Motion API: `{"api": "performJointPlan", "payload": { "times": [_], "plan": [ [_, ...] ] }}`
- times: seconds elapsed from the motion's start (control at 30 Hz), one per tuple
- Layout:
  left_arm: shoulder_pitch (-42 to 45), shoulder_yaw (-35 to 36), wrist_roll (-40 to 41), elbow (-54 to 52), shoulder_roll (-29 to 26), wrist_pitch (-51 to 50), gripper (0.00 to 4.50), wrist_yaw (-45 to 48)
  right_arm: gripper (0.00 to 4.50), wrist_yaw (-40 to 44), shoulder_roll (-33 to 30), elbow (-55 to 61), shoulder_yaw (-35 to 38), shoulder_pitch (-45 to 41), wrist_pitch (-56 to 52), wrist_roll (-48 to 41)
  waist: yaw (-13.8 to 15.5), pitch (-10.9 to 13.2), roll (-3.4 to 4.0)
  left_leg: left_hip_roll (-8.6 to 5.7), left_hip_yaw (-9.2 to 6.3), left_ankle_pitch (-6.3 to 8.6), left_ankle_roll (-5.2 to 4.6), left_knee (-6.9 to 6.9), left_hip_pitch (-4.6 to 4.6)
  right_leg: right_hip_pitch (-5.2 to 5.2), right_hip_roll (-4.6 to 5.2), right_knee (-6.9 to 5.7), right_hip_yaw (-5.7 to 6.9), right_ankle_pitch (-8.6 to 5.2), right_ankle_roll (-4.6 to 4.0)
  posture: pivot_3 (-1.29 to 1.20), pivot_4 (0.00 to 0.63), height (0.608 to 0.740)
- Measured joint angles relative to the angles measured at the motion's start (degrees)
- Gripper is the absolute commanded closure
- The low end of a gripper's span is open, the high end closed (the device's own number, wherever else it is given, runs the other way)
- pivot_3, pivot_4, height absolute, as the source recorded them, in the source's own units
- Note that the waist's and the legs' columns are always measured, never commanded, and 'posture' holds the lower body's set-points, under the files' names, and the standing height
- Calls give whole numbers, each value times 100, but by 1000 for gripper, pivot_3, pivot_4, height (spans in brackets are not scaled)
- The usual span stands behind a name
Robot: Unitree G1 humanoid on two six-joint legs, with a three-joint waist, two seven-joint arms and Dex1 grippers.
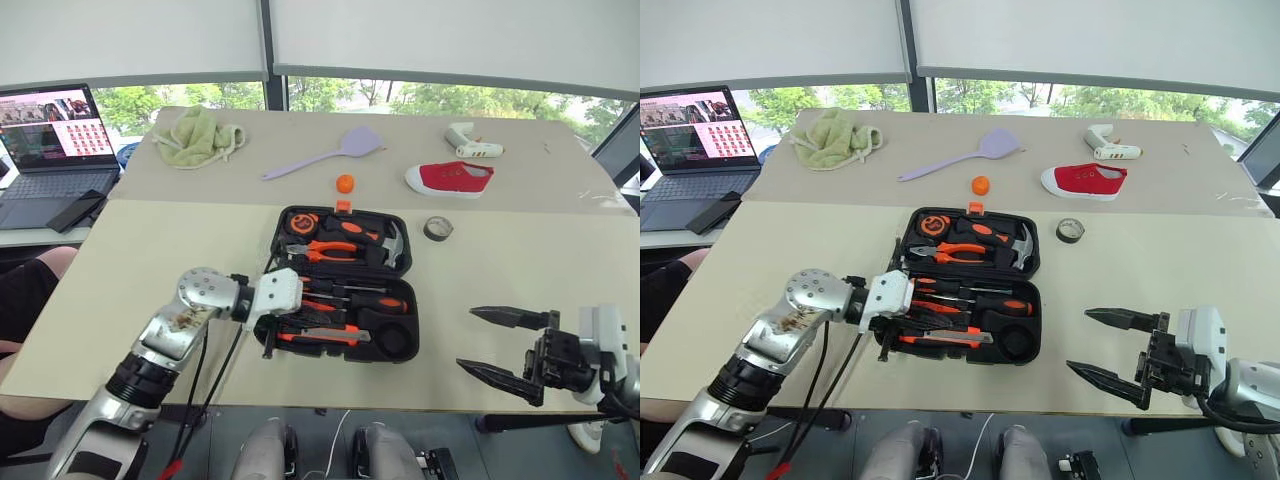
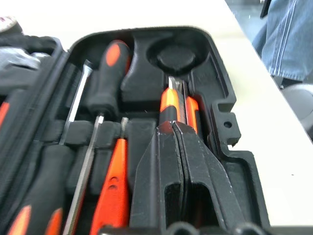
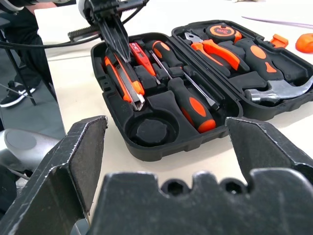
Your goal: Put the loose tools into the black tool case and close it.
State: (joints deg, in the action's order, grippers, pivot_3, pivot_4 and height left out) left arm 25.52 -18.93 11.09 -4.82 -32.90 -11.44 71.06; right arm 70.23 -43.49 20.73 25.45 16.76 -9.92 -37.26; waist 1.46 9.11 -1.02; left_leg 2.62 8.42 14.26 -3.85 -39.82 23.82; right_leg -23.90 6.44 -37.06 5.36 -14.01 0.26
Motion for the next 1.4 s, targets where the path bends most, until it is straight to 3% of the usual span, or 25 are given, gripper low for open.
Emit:
{"api": "performJointPlan", "payload": {
  "times": [0.23,0.5,0.73,0.77,0.9,1.13,1.27,1.4],
  "plan": [
    [-5,-201,-242,95,152,75,4435,-246,0,-53,111,16,-31,20,6,12,28,-5,8,1,-6,33,-49,1,-65,73,6,14,8,-1,3,0,150,740],
    [-39,-295,-321,148,159,-434,4435,-516,0,-197,175,33,-163,-3,7,87,-1,-77,46,6,-12,36,-52,5,-75,81,6,20,3,-1,2,0,150,740],
    [-427,124,25,514,374,425,4435,-552,0,-332,268,30,-192,-31,130,123,-3,-86,54,8,-11,36,-53,4,-68,73,10,19,-1,0,0,0,150,740],
    [-504,272,160,532,377,478,3938,-521,0,-396,332,22,-131,-17,173,119,-5,-85,53,10,-12,36,-52,4,-63,68,9,19,0,1,-1,0,150,740],
    [-738,1428,1321,274,384,437,2757,-471,0,-696,655,-370,506,226,371,60,-8,-82,49,13,-15,35,-50,4,-55,66,13,22,5,0,-2,0,150,740],
    [-1466,3101,2231,591,-173,59,111,-637,0,-1418,1366,-1579,1086,647,1158,588,-83,-81,53,13,-13,35,-46,12,-63,64,9,24,4,-2,0,0,150,740],
    [-1641,3526,2334,907,-356,84,111,-471,0,-1880,1235,-1839,1042,353,1032,809,-122,-77,58,15,-9,45,-26,11,-63,62,11,26,-4,-6,8,0,150,740],
    [-1551,3448,2439,742,-319,-9,111,-464,0,-1797,99,-1963,442,-854,428,994,-170,-69,71,13,-2,54,-8,10,-64,60,14,25,-13,8,-2,0,150,740]
  ]
}}
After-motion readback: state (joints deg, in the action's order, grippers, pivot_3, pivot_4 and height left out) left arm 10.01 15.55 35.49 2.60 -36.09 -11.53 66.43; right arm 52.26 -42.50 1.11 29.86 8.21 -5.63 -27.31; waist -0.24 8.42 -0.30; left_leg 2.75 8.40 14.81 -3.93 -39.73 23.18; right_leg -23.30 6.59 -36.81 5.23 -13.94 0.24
